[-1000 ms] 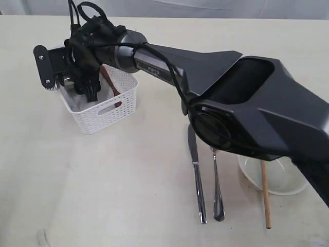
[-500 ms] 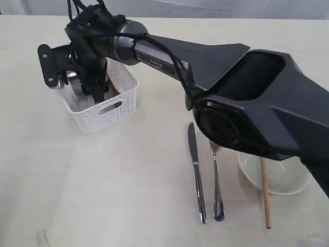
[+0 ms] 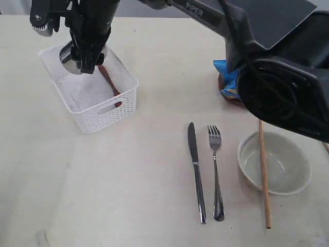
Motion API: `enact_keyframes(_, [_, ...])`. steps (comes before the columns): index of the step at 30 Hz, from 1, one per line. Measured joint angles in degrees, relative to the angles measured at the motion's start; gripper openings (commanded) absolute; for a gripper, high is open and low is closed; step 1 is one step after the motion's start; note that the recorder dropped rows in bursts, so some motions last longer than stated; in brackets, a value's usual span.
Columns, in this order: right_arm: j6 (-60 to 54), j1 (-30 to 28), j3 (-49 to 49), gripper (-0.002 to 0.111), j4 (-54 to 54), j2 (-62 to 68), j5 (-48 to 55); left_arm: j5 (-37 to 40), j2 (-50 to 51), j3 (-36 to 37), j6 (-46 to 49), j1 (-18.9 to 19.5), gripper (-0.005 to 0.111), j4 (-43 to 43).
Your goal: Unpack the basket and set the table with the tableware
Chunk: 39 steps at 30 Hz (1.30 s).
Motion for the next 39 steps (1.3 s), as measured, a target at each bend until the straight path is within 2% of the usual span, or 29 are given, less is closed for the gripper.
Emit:
enact_keyframes(9, [0.0, -7.1, 0.0, -0.001, 15.5, -6.4, 3.9, -1.9, 0.0, 0.0, 0.0, 0.0, 0.000, 0.0])
enact_keyframes(13, [-1.3, -8.1, 0.0, 0.000, 18.5, -7.9, 7.1, -9.2, 2.1, 1.5, -0.6, 0.0, 0.000, -4.2])
enact_keyframes(18, [-1.9, -7.9, 3.4, 0.000, 21.3, -11.7, 8.6, -18.3, 10.6, 4.6, -1.6, 0.0, 0.000, -12.6])
enact_keyframes(22, [-3.1, -7.9, 10.9, 0.000, 21.7, -16.8, 7.1, -23.0, 18.7, 3.3, -4.8, 0.0, 0.000, -11.0])
enact_keyframes(24, [-4.4, -7.9, 15.4, 0.000, 22.6, -19.8, 5.0, -25.9, 24.4, 2.4, -9.7, 0.0, 0.000, -7.0])
enact_keyframes(26, [-5.4, -7.9, 20.2, 0.000, 24.1, -23.4, 2.1, -28.5, 30.9, 2.2, -19.1, 0.0, 0.000, -0.8])
enact_keyframes(30, [-6.5, -7.9, 30.2, 0.000, 25.1, -29.5, -5.2, -36.4, 42.0, 2.2, -47.3, 0.1, 0.000, 24.7])
enact_keyframes(32, [-6.9, -7.9, 34.4, 0.000, 25.1, -31.9, -7.7, -42.0, 45.9, 2.0, -56.8, 0.1, 0.000, 34.1])
enact_keyframes(35, [-7.6, -7.9, 39.0, 0.000, 24.9, -34.2, -9.4, -45.2, 49.5, 1.2, -62.4, 0.2, 0.000, 37.7])
enact_keyframes(39, [-9.1, -7.9, 42.9, 0.000, 24.9, -35.8, -9.9, -46.9, 53.0, -0.4, -65.2, 0.2, 0.000, 40.1])
